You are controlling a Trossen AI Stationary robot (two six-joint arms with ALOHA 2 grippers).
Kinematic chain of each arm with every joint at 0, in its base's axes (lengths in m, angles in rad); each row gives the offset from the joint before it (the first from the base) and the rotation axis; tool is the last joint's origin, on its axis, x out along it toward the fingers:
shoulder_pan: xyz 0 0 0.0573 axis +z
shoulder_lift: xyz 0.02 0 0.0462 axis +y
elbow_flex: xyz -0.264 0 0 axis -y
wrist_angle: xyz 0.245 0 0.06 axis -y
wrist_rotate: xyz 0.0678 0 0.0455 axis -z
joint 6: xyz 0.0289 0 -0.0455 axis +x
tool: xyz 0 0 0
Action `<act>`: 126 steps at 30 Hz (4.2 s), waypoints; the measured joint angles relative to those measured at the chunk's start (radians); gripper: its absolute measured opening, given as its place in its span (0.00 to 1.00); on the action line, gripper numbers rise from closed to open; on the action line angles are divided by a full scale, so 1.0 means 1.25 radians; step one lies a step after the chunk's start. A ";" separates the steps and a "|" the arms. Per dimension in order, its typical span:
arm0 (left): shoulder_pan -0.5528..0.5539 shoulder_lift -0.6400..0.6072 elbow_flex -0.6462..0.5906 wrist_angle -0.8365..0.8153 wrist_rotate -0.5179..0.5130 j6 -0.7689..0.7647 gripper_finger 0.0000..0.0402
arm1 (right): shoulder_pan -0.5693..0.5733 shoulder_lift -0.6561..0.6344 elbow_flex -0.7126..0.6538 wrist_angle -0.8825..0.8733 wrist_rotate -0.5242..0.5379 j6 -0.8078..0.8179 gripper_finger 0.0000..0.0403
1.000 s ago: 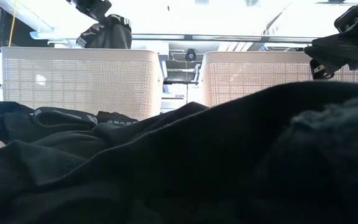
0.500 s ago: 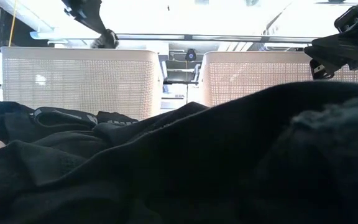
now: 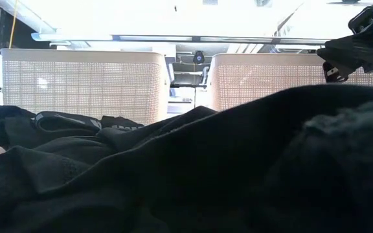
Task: Sort clothes
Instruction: Put the black boxer into the left white laundry bin
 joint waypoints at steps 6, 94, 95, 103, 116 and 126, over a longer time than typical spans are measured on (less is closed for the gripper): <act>-0.210 0.131 0.000 0.009 -0.131 -0.044 0.32 | 0.000 0.000 0.000 0.000 0.000 0.000 0.18; -0.073 0.192 -0.011 0.320 -0.107 -0.111 0.00 | 0.000 0.000 0.000 0.000 0.000 0.000 0.18; -0.058 0.193 0.018 0.288 -0.112 -0.093 0.00 | 0.000 0.000 0.000 0.000 0.000 0.000 0.18; 0.097 0.193 0.224 0.136 -0.145 0.022 0.00 | 0.000 0.000 0.000 0.000 0.000 0.000 0.18; 0.445 0.194 0.346 -0.052 -0.141 0.044 0.00 | 0.000 0.000 0.000 0.000 0.000 0.000 0.18; 0.561 0.207 0.230 -0.228 0.004 -0.120 0.00 | 0.000 0.000 0.000 0.000 0.000 0.000 0.18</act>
